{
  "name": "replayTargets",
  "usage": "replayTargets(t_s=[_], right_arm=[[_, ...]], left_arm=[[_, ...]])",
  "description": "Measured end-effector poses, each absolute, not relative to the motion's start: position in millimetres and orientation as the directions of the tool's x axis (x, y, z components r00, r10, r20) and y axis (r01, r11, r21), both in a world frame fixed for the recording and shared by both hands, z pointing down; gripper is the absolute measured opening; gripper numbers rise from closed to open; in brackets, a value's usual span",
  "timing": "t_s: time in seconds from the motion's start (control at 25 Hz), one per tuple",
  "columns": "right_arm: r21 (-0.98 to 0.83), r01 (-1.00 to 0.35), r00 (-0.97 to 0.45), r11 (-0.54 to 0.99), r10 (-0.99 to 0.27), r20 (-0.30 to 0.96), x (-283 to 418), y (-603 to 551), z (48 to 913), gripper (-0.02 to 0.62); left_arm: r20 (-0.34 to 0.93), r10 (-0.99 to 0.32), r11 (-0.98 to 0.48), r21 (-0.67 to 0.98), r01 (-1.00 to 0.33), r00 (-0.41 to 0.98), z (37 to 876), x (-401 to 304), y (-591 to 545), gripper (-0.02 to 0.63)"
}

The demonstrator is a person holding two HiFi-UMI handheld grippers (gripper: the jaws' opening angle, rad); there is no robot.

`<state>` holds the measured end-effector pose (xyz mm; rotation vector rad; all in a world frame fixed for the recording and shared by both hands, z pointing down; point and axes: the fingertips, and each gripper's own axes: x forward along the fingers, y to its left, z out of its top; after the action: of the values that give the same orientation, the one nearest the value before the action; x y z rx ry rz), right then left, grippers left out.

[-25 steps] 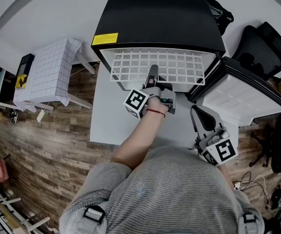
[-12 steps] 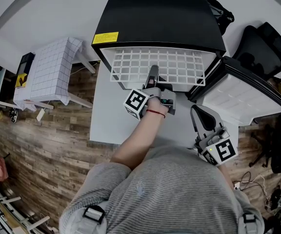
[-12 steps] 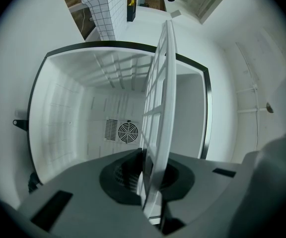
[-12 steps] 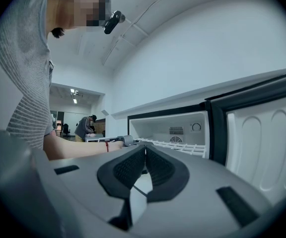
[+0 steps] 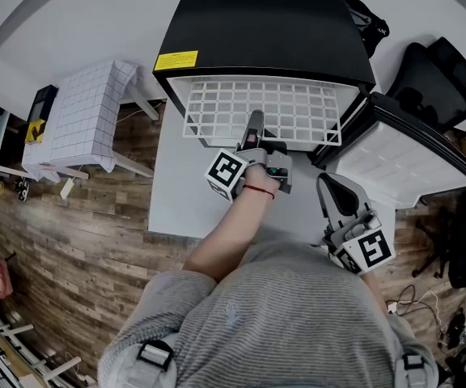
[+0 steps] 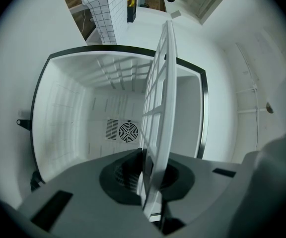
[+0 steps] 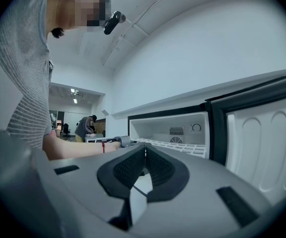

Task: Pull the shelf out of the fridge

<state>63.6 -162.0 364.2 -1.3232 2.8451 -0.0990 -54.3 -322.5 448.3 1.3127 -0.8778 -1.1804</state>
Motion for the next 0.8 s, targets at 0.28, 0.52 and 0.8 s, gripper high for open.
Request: replayTargets(t_s=[0.28, 0.52, 0.8], right_arm=[[-0.059, -0.764, -0.644, 0.642, -0.764, 0.029, 62.0, -159.1, 364.3, 0.014], [-0.058, -0.764, -0.645, 0.643, -0.764, 0.029, 63.1, -156.6, 366.1, 0.014], [-0.056, -0.759, -0.651, 0.649, -0.758, 0.031, 59.6, -156.4, 364.0, 0.014]], left_arm=[[-0.139, -0.964, -0.109, 0.984, 0.14, 0.227, 446.9, -54.8, -319.5, 0.034], [-0.135, -0.965, -0.105, 0.985, 0.14, 0.225, 448.0, -54.6, -313.8, 0.034], [-0.132, -0.964, -0.102, 0.985, 0.14, 0.229, 446.4, -56.5, -307.6, 0.034]])
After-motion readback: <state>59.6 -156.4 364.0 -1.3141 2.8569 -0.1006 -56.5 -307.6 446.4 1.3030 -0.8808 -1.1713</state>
